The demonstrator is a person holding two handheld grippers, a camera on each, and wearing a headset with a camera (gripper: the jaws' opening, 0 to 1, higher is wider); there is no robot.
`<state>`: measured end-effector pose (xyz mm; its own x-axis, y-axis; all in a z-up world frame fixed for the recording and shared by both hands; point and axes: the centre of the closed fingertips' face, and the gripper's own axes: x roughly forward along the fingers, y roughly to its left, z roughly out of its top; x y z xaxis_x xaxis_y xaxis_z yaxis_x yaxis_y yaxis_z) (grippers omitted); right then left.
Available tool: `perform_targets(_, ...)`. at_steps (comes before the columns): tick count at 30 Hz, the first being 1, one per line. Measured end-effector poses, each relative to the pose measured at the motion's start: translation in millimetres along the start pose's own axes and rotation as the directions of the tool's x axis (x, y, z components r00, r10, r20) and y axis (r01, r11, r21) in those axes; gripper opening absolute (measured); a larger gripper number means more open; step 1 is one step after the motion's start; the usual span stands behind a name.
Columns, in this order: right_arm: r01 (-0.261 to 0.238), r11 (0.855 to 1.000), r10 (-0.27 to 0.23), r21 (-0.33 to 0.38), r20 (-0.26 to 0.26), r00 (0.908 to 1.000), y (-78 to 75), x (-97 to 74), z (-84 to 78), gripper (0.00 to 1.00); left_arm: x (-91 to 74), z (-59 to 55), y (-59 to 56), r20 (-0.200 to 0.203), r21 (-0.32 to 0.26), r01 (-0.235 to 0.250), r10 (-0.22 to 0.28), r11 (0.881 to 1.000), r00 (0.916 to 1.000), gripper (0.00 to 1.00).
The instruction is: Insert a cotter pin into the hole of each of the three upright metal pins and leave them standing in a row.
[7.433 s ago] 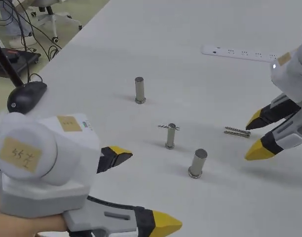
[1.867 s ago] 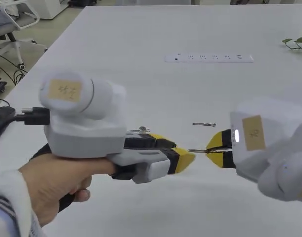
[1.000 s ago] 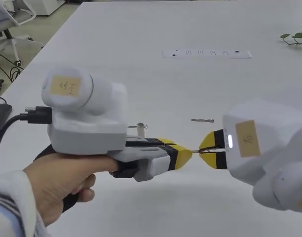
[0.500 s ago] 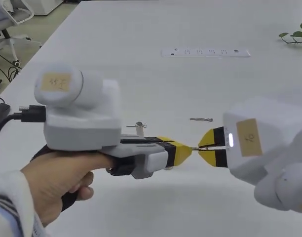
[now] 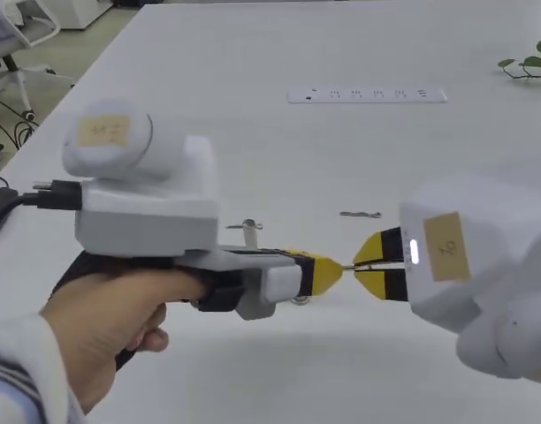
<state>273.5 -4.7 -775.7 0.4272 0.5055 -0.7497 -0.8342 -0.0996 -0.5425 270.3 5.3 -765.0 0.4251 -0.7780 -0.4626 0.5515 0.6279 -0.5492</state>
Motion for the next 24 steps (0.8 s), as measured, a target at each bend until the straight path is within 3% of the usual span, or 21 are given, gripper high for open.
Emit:
perform_targets(11,-0.022,1.0,0.022,-0.017,0.008,0.9997,3.7,-1.0,-2.1,0.04,0.7,-2.5,-1.9,-0.019,0.031,0.013,-0.012,0.999,0.9997,0.0)
perform_targets(15,-0.022,0.999,0.021,-0.027,-0.016,0.9996,4.8,-0.4,-8.6,0.17,-1.1,-6.5,-0.3,-0.034,0.04,0.008,-0.007,0.999,0.9994,0.0)
perform_targets(17,-0.022,0.999,0.021,-0.031,-0.012,0.9997,5.4,-1.2,-10.2,0.17,-2.6,-9.4,1.1,-0.044,0.047,0.005,-0.003,0.999,0.999,0.0)
perform_targets(22,-0.083,0.993,0.079,0.087,0.041,0.996,13.9,-3.2,-9.4,0.22,-5.4,-10.4,1.7,-0.042,0.069,0.008,-0.005,0.998,0.9991,0.0)
perform_targets(24,-0.148,0.971,0.138,0.189,0.065,0.9883,21.5,-4.8,-11.2,0.24,-6.8,-9.9,1.0,-0.043,0.115,0.01,-0.005,0.993,0.9991,0.0)
